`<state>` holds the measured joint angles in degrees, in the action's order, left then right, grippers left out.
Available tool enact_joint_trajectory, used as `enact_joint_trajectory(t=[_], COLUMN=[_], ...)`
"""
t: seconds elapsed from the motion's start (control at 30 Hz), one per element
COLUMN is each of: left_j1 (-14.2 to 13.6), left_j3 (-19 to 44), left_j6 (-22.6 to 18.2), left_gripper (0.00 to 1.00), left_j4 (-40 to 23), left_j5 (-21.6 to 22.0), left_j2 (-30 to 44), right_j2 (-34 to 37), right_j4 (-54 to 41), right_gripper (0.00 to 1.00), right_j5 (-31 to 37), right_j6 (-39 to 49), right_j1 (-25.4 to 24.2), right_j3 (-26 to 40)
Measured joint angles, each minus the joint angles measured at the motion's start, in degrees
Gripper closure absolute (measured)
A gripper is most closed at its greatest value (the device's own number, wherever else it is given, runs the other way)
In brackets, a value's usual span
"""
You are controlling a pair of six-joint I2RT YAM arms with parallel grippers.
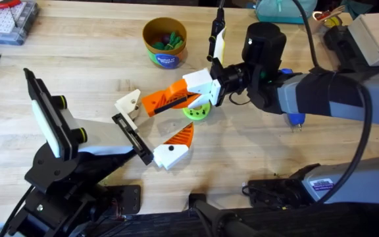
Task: Pick up the gripper from the table and insert it into the empty holder that is missing its gripper. Then pick up a screw, insert it into the mounting hole, and use the screwdriver to tighten it. Finally, clean up the table by picking up the vegetable and placing it into the bucket.
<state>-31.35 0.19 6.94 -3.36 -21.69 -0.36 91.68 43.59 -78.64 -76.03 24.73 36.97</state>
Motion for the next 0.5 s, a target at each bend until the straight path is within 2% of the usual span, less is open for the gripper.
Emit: enact_joint_trajectory(t=[0.5], left_j1=[0.00], left_j3=[0.13], left_j6=[-0.02], left_gripper=[0.010], left_j4=[0.15], left_j5=[0.28], left_j2=[0.35], right_j2=[0.00], right_j4=[-1.12], right_gripper=[0.984], right_j5=[6.52], right_j6=[2.42], right_j1=[0.09], right_j3=[0.00])
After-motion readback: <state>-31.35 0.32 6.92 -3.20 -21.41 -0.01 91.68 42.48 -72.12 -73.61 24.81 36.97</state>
